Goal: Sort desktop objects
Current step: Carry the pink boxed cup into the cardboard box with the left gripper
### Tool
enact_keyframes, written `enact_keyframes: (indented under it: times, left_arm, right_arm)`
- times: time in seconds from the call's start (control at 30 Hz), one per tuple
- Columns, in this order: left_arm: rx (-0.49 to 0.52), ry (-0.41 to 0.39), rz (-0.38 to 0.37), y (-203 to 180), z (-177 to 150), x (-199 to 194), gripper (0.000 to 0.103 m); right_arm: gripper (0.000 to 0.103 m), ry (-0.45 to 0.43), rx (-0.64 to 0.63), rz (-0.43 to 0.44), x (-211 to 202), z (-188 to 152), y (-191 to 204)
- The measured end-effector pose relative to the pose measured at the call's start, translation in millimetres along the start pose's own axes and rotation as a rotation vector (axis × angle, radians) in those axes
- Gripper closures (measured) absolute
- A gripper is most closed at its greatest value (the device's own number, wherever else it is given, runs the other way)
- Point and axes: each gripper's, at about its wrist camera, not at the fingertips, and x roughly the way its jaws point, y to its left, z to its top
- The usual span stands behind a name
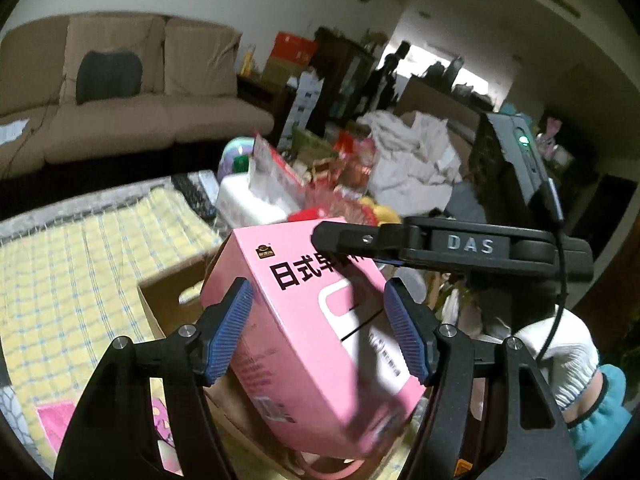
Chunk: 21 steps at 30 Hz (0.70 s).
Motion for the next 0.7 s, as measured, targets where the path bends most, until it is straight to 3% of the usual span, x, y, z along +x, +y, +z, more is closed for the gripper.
enact_keyframes:
  times: [0.13,0.17,0.23,0.27,0.37,0.43,0.57,0.7]
  left_arm:
    - [-0.021,0.043,0.022,7.1,-13.8,23.7,0.042]
    - [-0.027,0.061,-0.007,6.9,-16.2,30.3,0.045]
    - [-0.001,0.116,0.024,4.2,-23.3,49.0,0.046]
    - [0.025,0.133,0.05,1.7,-27.4,55.8,0.046]
    - [0.053,0.164,0.073,1.6,-39.7,66.1,0.046]
    - [0.038,0.16,0.075,7.8,-43.2,64.5,0.046]
    - [-0.004,0.161,0.083,25.8,-43.8,61.3,0.046]
    - [-0.028,0.145,0.087,37.2,-41.4,49.1,0.046]
  right_arm:
    - [0.051,0.07,0.054,0.034,35.5,-6.9,-29.1]
    - [0.056,0.092,0.07,0.041,46.5,-10.5,-35.8]
    - [0.076,0.161,0.094,0.118,71.8,-19.9,-42.5]
    - [0.079,0.172,0.116,0.122,81.9,-23.4,-44.3]
    - [0.078,0.233,0.053,-0.024,108.9,-31.0,-37.4]
    - [0.075,0.242,0.02,-0.039,112.2,-34.5,-35.7]
    - [0.058,0.218,-0.01,-0.113,97.6,-38.4,-42.5]
    - [0.056,0.204,-0.042,-0.179,77.4,-35.9,-49.9]
